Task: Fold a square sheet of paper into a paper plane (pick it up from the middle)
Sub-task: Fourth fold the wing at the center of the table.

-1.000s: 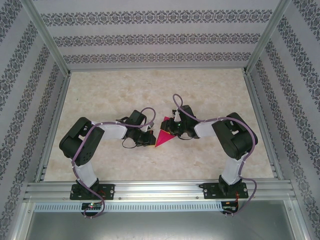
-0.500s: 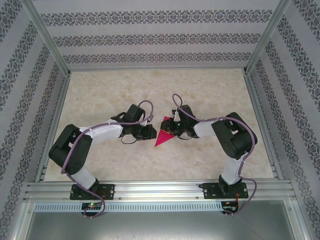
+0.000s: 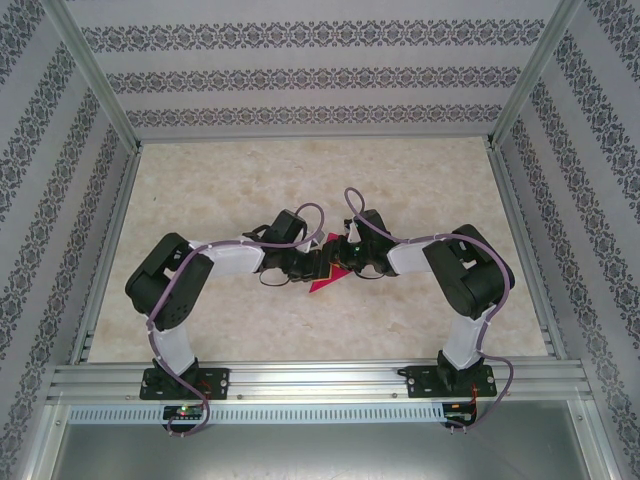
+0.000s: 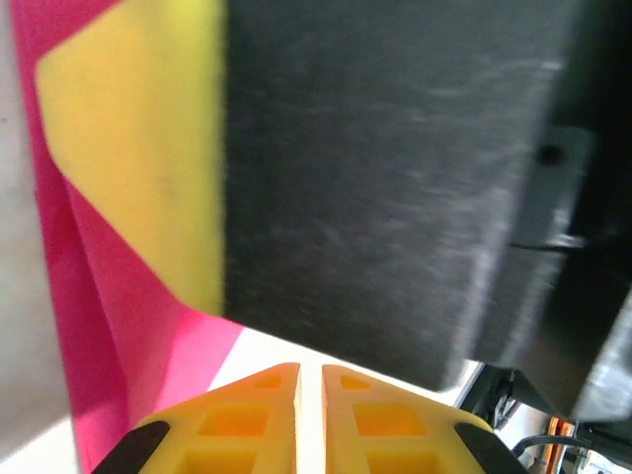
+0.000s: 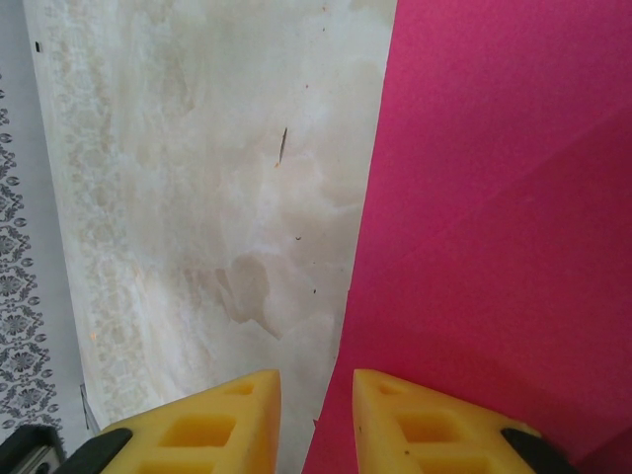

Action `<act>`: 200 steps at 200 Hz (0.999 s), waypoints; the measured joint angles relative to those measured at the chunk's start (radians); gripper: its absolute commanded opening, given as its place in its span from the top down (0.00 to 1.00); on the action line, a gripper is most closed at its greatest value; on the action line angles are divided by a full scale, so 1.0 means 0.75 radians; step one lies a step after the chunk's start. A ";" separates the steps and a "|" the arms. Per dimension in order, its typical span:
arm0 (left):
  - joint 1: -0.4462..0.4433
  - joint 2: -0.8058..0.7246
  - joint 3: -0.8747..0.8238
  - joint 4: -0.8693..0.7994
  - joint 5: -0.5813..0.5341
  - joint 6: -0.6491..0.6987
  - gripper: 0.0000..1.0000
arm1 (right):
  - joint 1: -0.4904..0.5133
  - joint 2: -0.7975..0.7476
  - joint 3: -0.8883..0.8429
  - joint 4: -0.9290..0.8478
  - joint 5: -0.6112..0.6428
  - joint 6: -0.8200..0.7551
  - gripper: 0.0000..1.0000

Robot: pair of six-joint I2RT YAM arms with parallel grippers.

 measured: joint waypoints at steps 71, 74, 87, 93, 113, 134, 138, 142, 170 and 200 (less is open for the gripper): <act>0.001 0.006 -0.024 0.019 -0.083 -0.007 0.88 | 0.000 0.001 0.000 0.000 -0.001 0.000 0.73; 0.001 0.006 -0.027 0.019 -0.086 -0.007 0.88 | 0.000 0.001 0.000 0.000 -0.001 0.000 0.73; 0.001 0.008 -0.034 0.018 -0.099 -0.006 0.88 | 0.000 0.002 0.001 0.000 -0.001 0.000 0.73; 0.001 0.013 -0.034 0.018 -0.100 -0.006 0.88 | 0.000 0.003 0.001 0.000 -0.001 0.000 0.73; 0.001 0.033 -0.037 0.018 -0.111 -0.002 0.89 | 0.000 0.004 0.003 0.001 -0.001 0.000 0.73; 0.001 0.043 -0.054 0.019 -0.136 0.014 0.90 | 0.000 0.005 0.005 0.001 -0.001 0.000 0.73; 0.001 0.043 -0.055 0.019 -0.140 0.019 0.90 | 0.000 0.006 0.005 0.001 -0.001 -0.001 0.73; 0.001 0.043 -0.056 0.019 -0.140 0.024 0.90 | 0.000 0.006 0.005 0.001 -0.001 0.000 0.73; 0.001 0.041 -0.066 0.026 -0.144 0.044 0.90 | 0.000 0.007 0.005 0.002 -0.001 0.000 0.73; 0.001 0.013 -0.108 0.055 -0.153 0.059 0.90 | 0.001 0.009 0.005 0.005 -0.002 0.000 0.73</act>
